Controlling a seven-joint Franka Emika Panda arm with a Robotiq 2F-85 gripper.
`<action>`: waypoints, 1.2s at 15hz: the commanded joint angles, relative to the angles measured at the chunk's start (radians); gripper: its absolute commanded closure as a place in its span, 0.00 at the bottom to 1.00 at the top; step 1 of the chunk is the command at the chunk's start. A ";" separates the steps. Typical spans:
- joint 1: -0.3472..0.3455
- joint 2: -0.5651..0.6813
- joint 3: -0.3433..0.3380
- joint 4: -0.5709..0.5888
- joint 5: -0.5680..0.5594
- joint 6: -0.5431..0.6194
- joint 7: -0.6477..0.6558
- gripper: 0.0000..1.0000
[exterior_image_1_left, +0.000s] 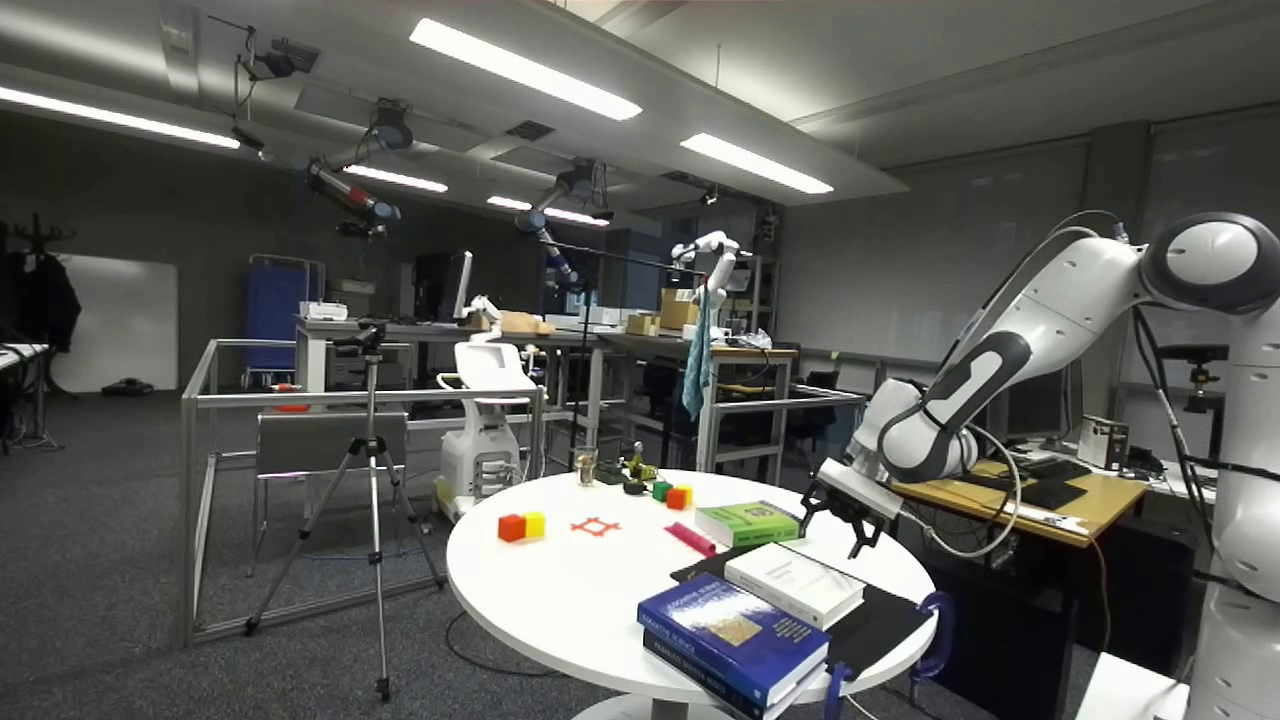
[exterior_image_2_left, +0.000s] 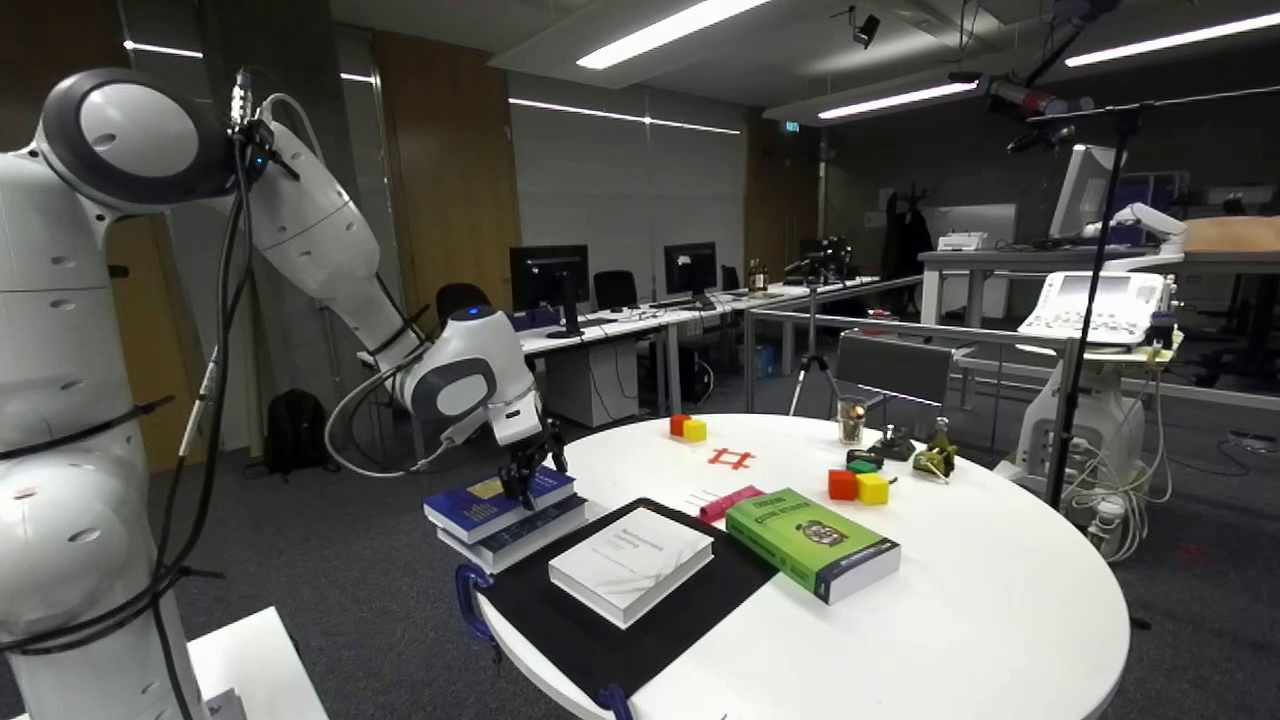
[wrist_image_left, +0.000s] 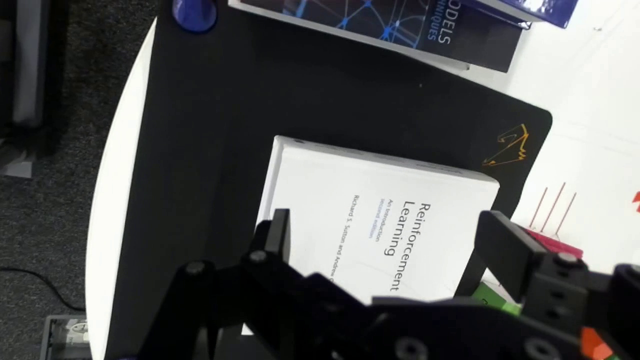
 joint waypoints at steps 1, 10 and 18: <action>0.050 0.008 -0.042 0.009 0.025 0.000 -0.015 0.00; 0.006 0.027 -0.049 0.003 -0.025 0.048 0.096 0.00; 0.127 0.256 -0.257 0.202 -0.288 0.030 0.558 0.00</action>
